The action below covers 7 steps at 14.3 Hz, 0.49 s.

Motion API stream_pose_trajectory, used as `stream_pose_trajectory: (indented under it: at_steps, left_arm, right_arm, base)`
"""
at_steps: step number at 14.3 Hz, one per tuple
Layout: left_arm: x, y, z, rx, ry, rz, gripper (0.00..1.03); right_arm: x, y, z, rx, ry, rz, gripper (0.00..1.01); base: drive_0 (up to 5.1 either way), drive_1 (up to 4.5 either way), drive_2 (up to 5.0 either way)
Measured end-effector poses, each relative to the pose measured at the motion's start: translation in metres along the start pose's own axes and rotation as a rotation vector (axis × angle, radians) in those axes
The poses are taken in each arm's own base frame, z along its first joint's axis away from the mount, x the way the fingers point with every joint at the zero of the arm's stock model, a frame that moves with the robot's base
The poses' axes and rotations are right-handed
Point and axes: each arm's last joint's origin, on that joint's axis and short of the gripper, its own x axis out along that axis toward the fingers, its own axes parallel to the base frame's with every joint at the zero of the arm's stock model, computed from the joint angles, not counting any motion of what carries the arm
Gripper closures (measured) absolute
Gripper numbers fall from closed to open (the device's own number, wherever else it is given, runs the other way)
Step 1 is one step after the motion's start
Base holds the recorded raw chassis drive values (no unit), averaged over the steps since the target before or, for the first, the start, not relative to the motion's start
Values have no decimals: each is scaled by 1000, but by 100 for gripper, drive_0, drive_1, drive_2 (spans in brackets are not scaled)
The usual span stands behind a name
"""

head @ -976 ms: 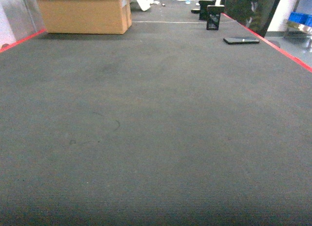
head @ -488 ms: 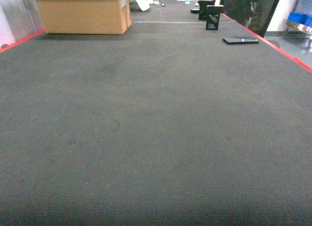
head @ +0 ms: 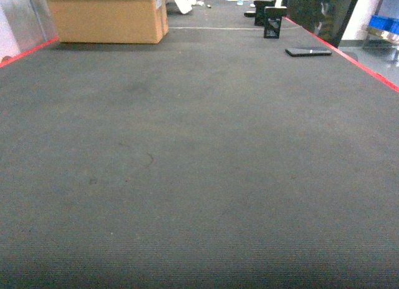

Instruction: Sort blue parts and orange caps into right shelf containers

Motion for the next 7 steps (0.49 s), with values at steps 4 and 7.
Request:
stream_pose_trajectory:
  at_steps: [4,7]
  left_arm:
    - [0,0,0,0,0,0,62]
    - [0,0,0,0,0,0,62]
  right_arm:
    - [0,0,0,0,0,0,57]
    - [0,0,0,0,0,0,57]
  base:
    - [0,0,0]
    - [0,0,0]
